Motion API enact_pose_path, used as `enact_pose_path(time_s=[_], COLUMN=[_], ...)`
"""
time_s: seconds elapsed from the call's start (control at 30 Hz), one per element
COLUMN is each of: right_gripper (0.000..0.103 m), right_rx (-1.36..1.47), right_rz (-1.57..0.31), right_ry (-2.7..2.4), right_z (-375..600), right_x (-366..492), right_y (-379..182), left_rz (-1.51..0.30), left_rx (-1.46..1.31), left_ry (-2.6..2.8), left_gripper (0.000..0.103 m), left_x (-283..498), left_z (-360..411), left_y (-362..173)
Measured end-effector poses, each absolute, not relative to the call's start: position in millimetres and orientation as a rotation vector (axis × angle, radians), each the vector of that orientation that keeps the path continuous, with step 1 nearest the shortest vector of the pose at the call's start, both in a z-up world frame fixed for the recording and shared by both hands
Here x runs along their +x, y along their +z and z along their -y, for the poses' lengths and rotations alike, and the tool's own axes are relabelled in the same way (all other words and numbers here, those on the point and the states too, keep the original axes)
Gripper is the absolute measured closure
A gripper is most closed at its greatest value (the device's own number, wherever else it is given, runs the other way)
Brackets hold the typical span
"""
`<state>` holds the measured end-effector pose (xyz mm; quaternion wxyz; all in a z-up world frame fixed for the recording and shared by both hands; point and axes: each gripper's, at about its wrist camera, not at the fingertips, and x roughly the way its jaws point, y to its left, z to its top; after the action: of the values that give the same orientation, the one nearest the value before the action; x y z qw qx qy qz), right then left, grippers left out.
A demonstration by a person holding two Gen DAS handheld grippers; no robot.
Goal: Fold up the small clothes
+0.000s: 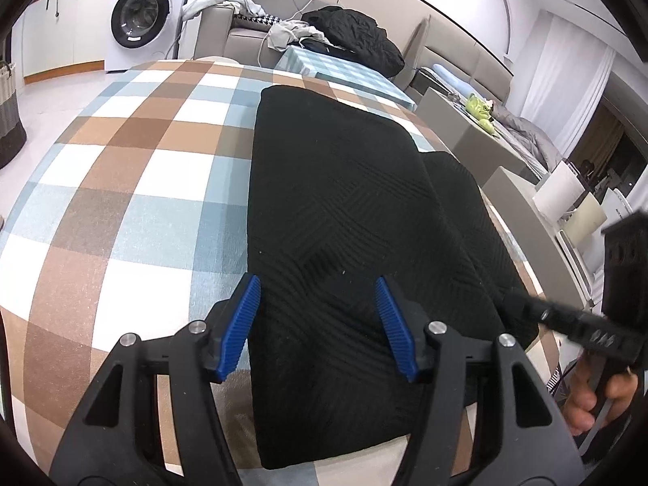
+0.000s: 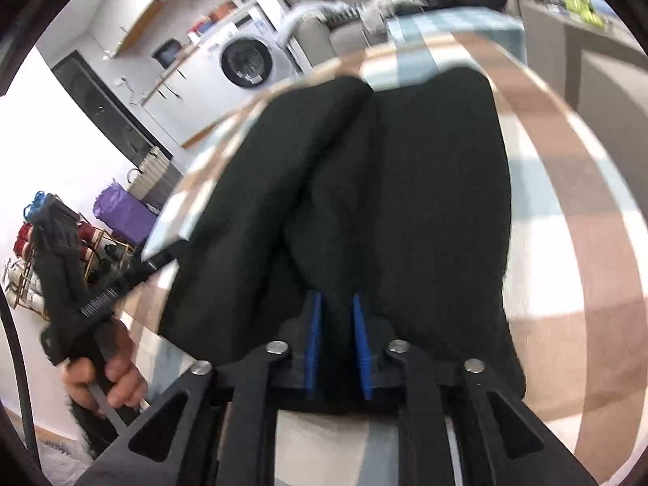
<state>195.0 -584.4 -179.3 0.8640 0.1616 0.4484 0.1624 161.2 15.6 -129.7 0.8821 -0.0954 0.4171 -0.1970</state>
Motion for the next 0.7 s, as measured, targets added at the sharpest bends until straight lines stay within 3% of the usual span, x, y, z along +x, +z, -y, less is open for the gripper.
enact_pose_path(time_s=[0.07, 0.23, 0.27, 0.3, 0.33, 0.4, 0.57, 0.63, 0.7], right_gripper=[0.068, 0.066, 0.071, 0.089, 0.096, 0.097, 0.096, 0.089, 0.076], right_rx=[0.362, 0.330, 0.329, 0.336, 0.362, 0.362, 0.348, 0.413, 0.414], right_rz=[-0.930, -0.944, -0.977, -0.994, -0.963, -0.869, -1.001, -1.002, -1.000], right_ry=[0.378, 0.442, 0.442, 0.441, 0.464, 0.463, 0.400, 0.446, 0.508], right_z=[578.3, 547.3, 544.4, 544.2, 545.9, 551.8, 561.9, 570.3, 574.0], right_x=[209.4, 227.4, 231.9, 234.3, 234.7, 228.3, 231.0, 220.0, 206.9], right_y=[-177.5, -187.2, -195.0, -198.3, -193.0, -177.0, -200.2, -203.1, -202.6], left_rz=[-0.874, -0.886, -0.886, -0.886, -0.888, -0.891, -0.916, -0.923, -0.929], left_rx=[-0.189, -0.184, -0.185, -0.186, -0.186, -0.191, -0.170, -0.157, -0.156], left_ry=[-0.405, -0.394, -0.394, -0.392, -0.389, -0.390, -0.408, -0.404, -0.406], left_gripper=[0.046, 0.043, 0.042, 0.042, 0.042, 0.042, 0.042, 0.042, 0.042], left_x=[160.3, 157.4, 156.5, 156.5, 156.3, 155.9, 155.7, 154.5, 152.6], left_z=[-16.4, -25.6, -27.6, -29.0, -30.4, -32.3, -30.0, -30.9, -32.7], left_y=[-130.7, -132.5, -133.0, -133.5, -134.2, -135.7, -143.7, -146.2, -148.4])
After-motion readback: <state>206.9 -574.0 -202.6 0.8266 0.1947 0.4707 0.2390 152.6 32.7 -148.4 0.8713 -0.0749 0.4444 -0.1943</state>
